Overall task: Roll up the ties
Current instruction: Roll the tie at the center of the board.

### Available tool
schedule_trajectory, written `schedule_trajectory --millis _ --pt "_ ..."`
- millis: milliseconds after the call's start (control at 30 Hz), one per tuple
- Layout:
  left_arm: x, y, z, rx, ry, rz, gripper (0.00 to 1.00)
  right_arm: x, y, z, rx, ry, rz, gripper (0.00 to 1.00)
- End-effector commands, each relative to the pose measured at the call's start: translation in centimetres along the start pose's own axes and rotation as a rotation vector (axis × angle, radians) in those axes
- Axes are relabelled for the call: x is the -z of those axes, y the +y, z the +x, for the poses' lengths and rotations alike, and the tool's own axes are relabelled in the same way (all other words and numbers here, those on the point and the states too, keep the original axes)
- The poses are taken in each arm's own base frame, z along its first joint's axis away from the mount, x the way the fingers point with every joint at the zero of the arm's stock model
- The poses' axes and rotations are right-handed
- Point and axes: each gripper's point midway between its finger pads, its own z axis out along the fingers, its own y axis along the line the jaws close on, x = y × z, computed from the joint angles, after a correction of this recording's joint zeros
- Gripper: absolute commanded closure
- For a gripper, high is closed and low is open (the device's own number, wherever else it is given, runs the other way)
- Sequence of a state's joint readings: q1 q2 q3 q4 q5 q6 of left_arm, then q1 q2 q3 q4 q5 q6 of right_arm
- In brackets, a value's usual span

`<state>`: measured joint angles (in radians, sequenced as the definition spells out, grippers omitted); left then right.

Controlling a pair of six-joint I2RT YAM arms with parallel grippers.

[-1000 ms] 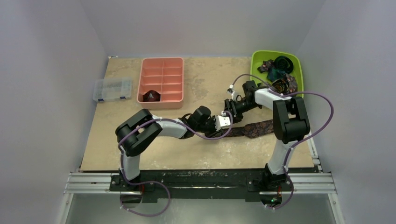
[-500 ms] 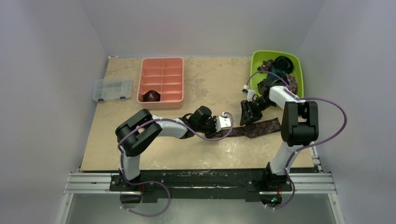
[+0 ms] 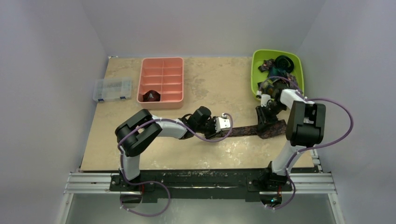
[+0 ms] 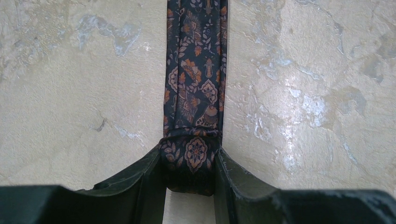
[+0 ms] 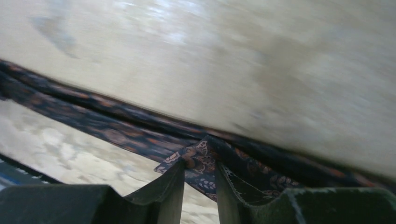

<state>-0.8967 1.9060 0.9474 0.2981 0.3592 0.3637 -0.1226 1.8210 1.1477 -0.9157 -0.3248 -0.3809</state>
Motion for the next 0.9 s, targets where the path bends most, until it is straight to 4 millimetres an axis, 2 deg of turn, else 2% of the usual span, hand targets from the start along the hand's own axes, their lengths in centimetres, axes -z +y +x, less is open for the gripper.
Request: schedule_trajectory --millis 0,133,167,233,433,633,733,867 --pt "2.4 -2.9 11.0 0.076 0.345 0.066 0.74 3.3 -7.8 1.1 -0.024 0.001 0.213 0.69" --pt "2.6 -2.9 11.1 0.070 0.344 0.067 0.74 5.9 -12.8 0.7 -0.049 -0.029 0.303 0.69" --pt "2.6 -2.9 11.1 0.067 0.339 0.069 0.74 6.8 -13.4 0.1 -0.043 -0.047 0.310 0.68" --pt "2.6 -2.9 10.8 0.059 0.331 0.072 0.74 7.6 -12.5 -0.2 -0.036 -0.053 0.265 0.65" --pt "2.6 -2.7 10.4 0.053 0.323 0.069 0.74 7.5 -2.0 -1.4 0.043 -0.161 -0.034 0.55" --pt "2.4 -2.5 10.4 0.053 0.328 0.067 0.73 6.8 8.9 -4.4 0.013 -0.273 -0.345 0.48" --pt "2.2 -2.4 10.2 0.054 0.327 0.067 0.73 5.0 12.4 -5.1 -0.007 -0.270 -0.474 0.48" --pt "2.3 -2.4 10.1 0.055 0.326 0.071 0.73 2.5 16.6 -4.8 -0.020 -0.229 -0.599 0.45"
